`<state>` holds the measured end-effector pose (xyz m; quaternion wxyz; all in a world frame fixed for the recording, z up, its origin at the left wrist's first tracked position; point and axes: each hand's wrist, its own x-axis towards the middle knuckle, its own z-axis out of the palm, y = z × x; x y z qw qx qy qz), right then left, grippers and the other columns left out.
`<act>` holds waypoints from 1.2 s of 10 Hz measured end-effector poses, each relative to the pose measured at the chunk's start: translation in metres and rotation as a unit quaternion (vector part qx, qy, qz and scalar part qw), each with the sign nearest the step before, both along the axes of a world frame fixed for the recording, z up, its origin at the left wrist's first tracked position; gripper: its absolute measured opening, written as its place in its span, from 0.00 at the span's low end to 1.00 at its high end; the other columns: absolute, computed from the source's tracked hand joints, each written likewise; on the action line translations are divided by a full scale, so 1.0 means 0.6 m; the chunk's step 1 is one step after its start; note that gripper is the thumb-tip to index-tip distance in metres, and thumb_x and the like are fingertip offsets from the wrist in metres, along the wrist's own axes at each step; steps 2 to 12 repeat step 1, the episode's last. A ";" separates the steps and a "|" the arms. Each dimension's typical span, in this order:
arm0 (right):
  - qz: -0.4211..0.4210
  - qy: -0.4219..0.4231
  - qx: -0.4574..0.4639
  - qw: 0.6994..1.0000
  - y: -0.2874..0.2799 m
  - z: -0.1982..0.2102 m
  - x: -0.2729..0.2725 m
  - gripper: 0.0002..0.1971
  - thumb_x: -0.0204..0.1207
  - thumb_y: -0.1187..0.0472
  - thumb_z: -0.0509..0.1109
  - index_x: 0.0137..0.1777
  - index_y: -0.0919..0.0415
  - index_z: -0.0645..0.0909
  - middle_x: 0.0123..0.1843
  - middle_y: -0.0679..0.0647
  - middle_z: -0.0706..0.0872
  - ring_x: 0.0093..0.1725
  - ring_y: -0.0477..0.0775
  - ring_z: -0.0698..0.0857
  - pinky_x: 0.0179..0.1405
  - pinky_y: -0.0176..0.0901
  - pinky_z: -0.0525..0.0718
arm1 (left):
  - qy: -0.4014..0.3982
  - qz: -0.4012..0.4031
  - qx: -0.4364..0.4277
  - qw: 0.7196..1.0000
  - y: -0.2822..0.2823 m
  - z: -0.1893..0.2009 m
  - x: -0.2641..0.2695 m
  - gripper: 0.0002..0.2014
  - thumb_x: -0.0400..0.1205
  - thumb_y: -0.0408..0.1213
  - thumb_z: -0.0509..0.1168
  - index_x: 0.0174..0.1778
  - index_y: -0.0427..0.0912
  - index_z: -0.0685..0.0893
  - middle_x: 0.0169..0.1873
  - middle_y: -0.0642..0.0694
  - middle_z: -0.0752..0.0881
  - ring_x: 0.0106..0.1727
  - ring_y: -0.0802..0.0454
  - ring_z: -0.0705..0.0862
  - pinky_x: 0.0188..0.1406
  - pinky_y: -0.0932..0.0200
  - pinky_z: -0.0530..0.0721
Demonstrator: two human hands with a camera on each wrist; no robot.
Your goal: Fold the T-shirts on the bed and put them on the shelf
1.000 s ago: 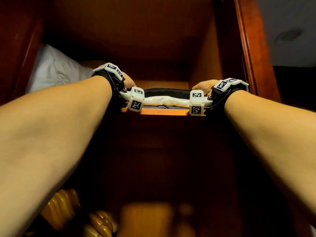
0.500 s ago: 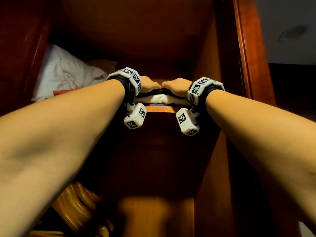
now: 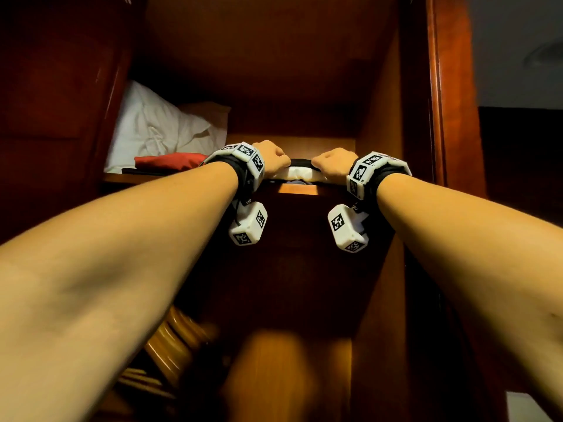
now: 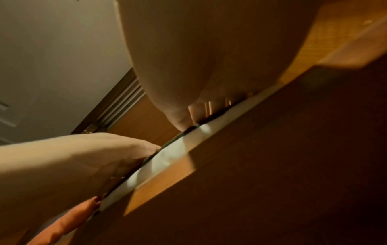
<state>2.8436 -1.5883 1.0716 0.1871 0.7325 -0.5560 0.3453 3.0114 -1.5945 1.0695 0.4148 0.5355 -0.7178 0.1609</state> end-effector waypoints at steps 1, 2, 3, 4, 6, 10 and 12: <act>0.023 -0.031 -0.046 0.998 0.025 -0.015 -0.004 0.17 0.82 0.55 0.58 0.64 0.55 0.83 0.61 0.56 0.85 0.60 0.62 0.82 0.54 0.46 0.79 | 0.023 -0.012 -0.040 0.999 0.016 -0.003 0.004 0.13 0.77 0.46 0.63 0.54 0.55 0.89 0.53 0.48 0.88 0.55 0.45 0.84 0.59 0.52 0.83; 0.023 -0.031 -0.046 0.998 0.025 -0.015 -0.004 0.17 0.82 0.55 0.58 0.64 0.55 0.83 0.61 0.56 0.85 0.60 0.62 0.82 0.54 0.46 0.79 | 0.023 -0.012 -0.040 0.999 0.016 -0.003 0.004 0.13 0.77 0.46 0.63 0.54 0.55 0.89 0.53 0.48 0.88 0.55 0.45 0.84 0.59 0.52 0.83; 0.023 -0.031 -0.046 0.998 0.025 -0.015 -0.004 0.17 0.82 0.55 0.58 0.64 0.55 0.83 0.61 0.56 0.85 0.60 0.62 0.82 0.54 0.46 0.79 | 0.023 -0.012 -0.040 0.999 0.016 -0.003 0.004 0.13 0.77 0.46 0.63 0.54 0.55 0.89 0.53 0.48 0.88 0.55 0.45 0.84 0.59 0.52 0.83; 0.023 -0.031 -0.046 0.998 0.025 -0.015 -0.004 0.17 0.82 0.55 0.58 0.64 0.55 0.83 0.61 0.56 0.85 0.60 0.62 0.82 0.54 0.46 0.79 | 0.023 -0.012 -0.040 0.999 0.016 -0.003 0.004 0.13 0.77 0.46 0.63 0.54 0.55 0.89 0.53 0.48 0.88 0.55 0.45 0.84 0.59 0.52 0.83; 0.023 -0.031 -0.046 0.998 0.025 -0.015 -0.004 0.17 0.82 0.55 0.58 0.64 0.55 0.83 0.61 0.56 0.85 0.60 0.62 0.82 0.54 0.46 0.79 | 0.023 -0.012 -0.040 0.999 0.016 -0.003 0.004 0.13 0.77 0.46 0.63 0.54 0.55 0.89 0.53 0.48 0.88 0.55 0.45 0.84 0.59 0.52 0.83; 0.023 -0.031 -0.046 0.998 0.025 -0.015 -0.004 0.17 0.82 0.55 0.58 0.64 0.55 0.83 0.61 0.56 0.85 0.60 0.62 0.82 0.54 0.46 0.79 | 0.023 -0.012 -0.040 0.999 0.016 -0.003 0.004 0.13 0.77 0.46 0.63 0.54 0.55 0.89 0.53 0.48 0.88 0.55 0.45 0.84 0.59 0.52 0.83; 0.023 -0.031 -0.046 0.998 0.025 -0.015 -0.004 0.17 0.82 0.55 0.58 0.64 0.55 0.83 0.61 0.56 0.85 0.60 0.62 0.82 0.54 0.46 0.79 | 0.023 -0.012 -0.040 0.999 0.016 -0.003 0.004 0.13 0.77 0.46 0.63 0.54 0.55 0.89 0.53 0.48 0.88 0.55 0.45 0.84 0.59 0.52 0.83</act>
